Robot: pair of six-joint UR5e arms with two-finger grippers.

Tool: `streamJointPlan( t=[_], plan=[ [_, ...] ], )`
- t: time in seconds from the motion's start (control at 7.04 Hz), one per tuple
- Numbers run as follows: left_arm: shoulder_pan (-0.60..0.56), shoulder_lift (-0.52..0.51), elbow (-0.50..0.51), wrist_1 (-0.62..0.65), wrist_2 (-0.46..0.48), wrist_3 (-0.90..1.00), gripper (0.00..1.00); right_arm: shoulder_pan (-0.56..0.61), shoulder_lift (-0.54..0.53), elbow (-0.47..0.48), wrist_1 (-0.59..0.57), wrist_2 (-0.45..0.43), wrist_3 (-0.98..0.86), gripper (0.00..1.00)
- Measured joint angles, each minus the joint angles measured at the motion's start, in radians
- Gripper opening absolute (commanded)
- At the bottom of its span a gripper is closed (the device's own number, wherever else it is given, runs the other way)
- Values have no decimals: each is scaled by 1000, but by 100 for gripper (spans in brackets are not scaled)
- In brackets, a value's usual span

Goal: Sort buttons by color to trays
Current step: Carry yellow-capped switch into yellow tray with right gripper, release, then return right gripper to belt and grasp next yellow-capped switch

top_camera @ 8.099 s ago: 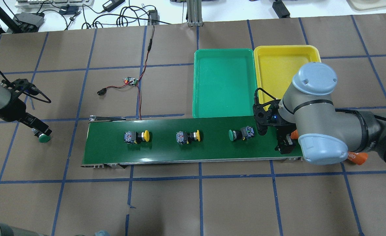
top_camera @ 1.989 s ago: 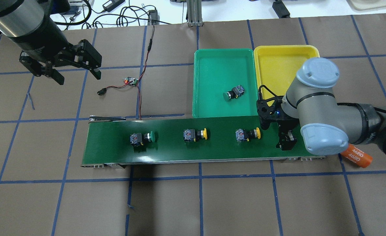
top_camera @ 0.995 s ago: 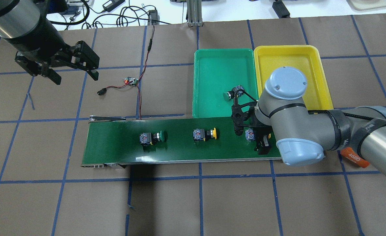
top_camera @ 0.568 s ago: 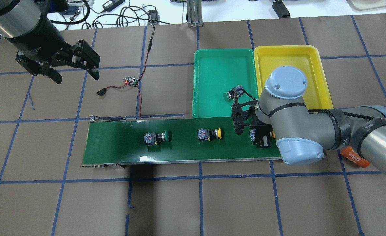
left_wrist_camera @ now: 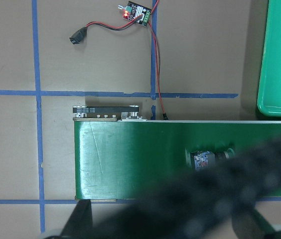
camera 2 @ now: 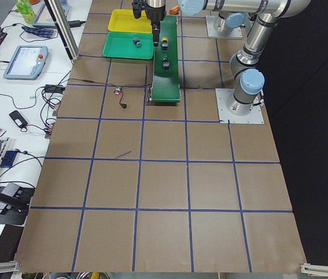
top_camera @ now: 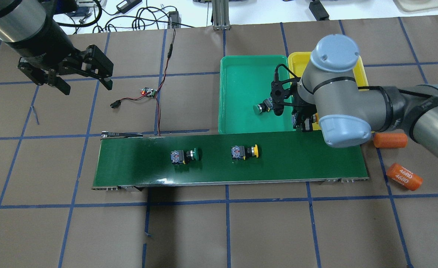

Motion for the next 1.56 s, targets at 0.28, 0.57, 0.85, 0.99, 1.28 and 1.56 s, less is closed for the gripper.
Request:
streamJointPlan(
  t=[0.28, 0.57, 0.85, 0.99, 1.28, 1.56],
  plan=[
    [0, -3, 3, -1, 6, 1, 100, -90, 124, -156, 29, -16, -73, 44],
    [1, -13, 12, -7, 33, 2, 100, -190, 181, -196, 52, -7, -221, 62],
    [1, -24, 15, -15, 39, 2, 100, -247, 204, -195, 58, 11, -276, 100],
    [1, -31, 18, -24, 38, 3, 100, -252, 201, -189, 60, 14, -280, 100],
    [1, -41, 34, -31, 35, 3, 100, -248, 166, -169, 83, 16, -282, 100],
    [2, -42, 39, -31, 33, 3, 100, -232, 57, -75, 152, 20, -281, 100]
  ],
)
